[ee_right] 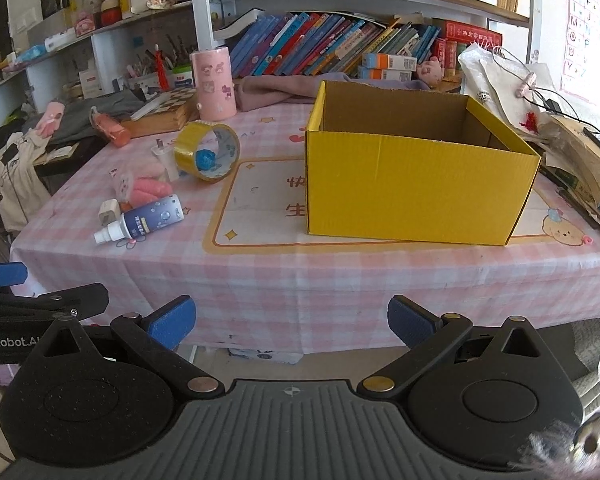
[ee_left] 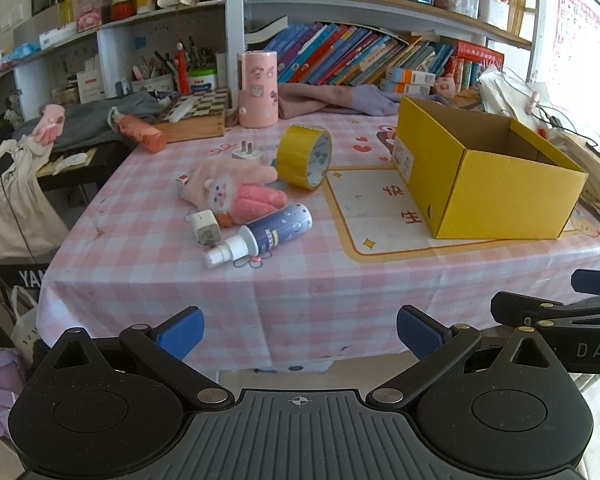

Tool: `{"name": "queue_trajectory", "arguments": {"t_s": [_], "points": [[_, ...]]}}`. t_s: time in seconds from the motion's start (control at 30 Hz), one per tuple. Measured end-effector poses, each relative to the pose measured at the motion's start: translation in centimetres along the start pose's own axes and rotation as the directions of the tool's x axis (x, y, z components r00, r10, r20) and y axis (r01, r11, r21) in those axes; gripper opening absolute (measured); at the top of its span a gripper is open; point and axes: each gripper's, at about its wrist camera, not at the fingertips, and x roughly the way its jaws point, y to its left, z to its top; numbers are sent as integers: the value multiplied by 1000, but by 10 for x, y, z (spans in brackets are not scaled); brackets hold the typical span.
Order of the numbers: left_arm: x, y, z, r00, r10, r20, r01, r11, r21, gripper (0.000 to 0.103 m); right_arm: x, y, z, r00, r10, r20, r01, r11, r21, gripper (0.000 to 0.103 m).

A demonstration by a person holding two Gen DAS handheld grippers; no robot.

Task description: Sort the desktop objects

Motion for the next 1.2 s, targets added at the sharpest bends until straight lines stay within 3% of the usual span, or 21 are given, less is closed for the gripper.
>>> {"name": "queue_trajectory", "arguments": {"t_s": [0.37,0.67,1.2], "points": [[-5,12,1,999,26,30,-27,999,22,103,6,8,3,1000,20,-2,-20,1000,8,103],[1,30,0,999,42,2,-42,999,-29,103,8,22,7,999,37,3,-36,997,-67,103],[-11,74,-4,990,137,23,-133,982,-135,103,40,64,23,987,162,-24,-164,976,-141,103]]}}
